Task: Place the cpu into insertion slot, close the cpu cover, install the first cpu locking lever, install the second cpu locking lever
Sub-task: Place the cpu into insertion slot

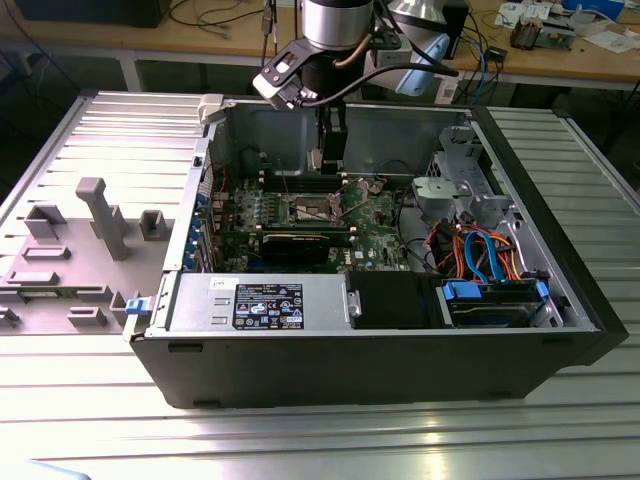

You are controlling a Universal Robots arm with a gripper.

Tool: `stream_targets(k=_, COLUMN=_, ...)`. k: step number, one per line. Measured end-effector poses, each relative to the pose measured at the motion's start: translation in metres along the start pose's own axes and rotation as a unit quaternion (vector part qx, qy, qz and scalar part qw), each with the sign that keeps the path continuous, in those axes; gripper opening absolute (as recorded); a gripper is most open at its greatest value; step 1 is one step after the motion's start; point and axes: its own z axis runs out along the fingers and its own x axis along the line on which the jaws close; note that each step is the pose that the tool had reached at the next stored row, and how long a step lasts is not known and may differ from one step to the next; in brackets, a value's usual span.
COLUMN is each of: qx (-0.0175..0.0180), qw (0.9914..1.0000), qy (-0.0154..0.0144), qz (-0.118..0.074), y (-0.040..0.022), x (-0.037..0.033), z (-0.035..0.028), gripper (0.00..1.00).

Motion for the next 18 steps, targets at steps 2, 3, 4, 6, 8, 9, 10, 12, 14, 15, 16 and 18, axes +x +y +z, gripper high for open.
stream_targets(k=2, qx=0.0, qw=1.0, qy=0.0, qz=0.0, y=0.0, x=0.0, z=0.0, gripper=0.55)
stream_targets(k=3, qx=0.0, qw=1.0, qy=0.0, qz=0.0, y=0.0, x=0.0, z=0.0, gripper=0.55)
stream_targets(k=4, qx=0.0, qw=1.0, qy=0.0, qz=0.0, y=0.0, x=0.0, z=0.0001, gripper=0.55)
stream_targets(k=6, qx=-0.0001, qw=1.0, qy=0.0, qz=0.002, y=0.0, x=0.0, z=0.0001, gripper=0.55)
stream_targets(k=8, qx=-0.0003, qw=0.99997, qy=-0.0001, qz=0.008, y=0.0, x=0.0, z=0.0002, gripper=0.55)
stream_targets(k=9, qx=-0.0004, qw=0.99991, qy=-0.0004, qz=0.014, y=0.0, x=0.0001, z=0.0002, gripper=0.55)
stream_targets(k=10, qx=-0.0004, qw=0.99988, qy=-0.0005, qz=0.015, y=0.0, x=0.0001, z=0.0001, gripper=0.55)
stream_targets(k=12, qx=-0.0004, qw=0.99987, qy=-0.0005, qz=0.016, y=0.0, x=0.0001, z=0.0002, gripper=0.55)
stream_targets(k=14, qx=-0.0004, qw=0.99986, qy=-0.0005, qz=0.017, y=0.0, x=0.0002, z=0.0003, gripper=0.55)
stream_targets(k=15, qx=-0.0004, qw=0.99986, qy=-0.0006, qz=0.017, y=0.0, x=0.0002, z=0.0004, gripper=0.55)
stream_targets(k=16, qx=-0.0004, qw=0.99986, qy=-0.0006, qz=0.017, y=0.0, x=0.0001, z=0.0009, gripper=0.55)
stream_targets(k=18, qx=-0.0004, qw=0.99986, qy=-0.0005, qz=0.017, y=0.0, x=0.0001, z=0.0014, gripper=0.55)
